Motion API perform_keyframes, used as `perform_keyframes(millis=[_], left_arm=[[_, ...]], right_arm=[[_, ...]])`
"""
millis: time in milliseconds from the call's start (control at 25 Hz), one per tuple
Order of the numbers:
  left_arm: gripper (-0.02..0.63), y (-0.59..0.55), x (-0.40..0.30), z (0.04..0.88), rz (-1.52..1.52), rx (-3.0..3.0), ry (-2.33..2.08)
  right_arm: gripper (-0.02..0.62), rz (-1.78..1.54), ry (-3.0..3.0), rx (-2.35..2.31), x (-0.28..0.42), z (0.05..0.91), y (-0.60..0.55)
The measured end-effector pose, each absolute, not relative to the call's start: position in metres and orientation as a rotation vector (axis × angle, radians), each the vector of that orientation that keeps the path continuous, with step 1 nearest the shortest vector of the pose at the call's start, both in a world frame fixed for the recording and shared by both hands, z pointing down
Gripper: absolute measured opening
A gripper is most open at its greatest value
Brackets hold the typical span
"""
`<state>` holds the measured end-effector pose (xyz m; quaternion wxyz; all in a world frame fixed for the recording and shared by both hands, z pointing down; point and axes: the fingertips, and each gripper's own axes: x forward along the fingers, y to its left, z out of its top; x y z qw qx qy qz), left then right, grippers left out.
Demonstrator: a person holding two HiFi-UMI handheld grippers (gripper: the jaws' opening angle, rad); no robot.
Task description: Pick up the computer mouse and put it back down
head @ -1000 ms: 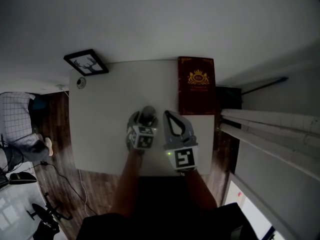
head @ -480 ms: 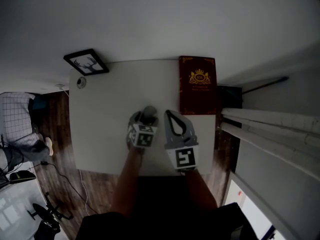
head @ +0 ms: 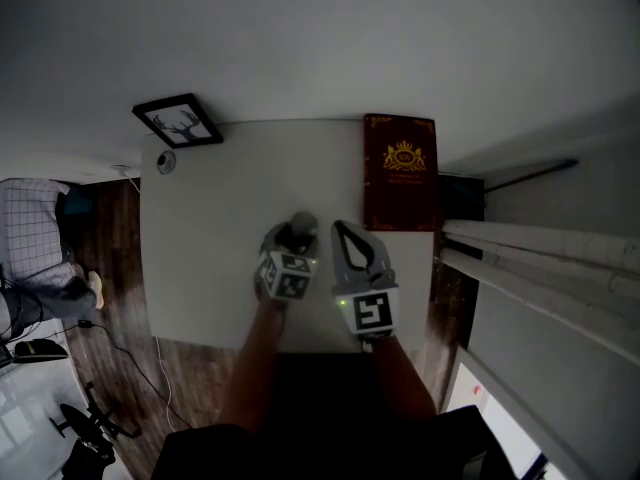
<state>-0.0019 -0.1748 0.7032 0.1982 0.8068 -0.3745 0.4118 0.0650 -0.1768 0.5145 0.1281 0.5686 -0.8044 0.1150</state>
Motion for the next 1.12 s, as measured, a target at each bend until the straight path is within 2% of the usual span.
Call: perform_keyframes(millis=[680,1000,1120], left_arm=[[0.288,-0.177,-0.015,0.676,1.01,2.344,-1.111],[0.288,-0.177,-0.028,0.677,0.75,2.167,-1.056],[0.288,-0.178,-0.031,0.684,0.687,2.154,-1.051]], right_arm=[[0.014,0.5,-2.341,1.586,0.057,0.568,-0.174],[0.015,0.486,-2.307,1.462,0.051,0.603,-0.16],[0.083,0.656,-2.343,1.395,0.041,0.619,-0.158]])
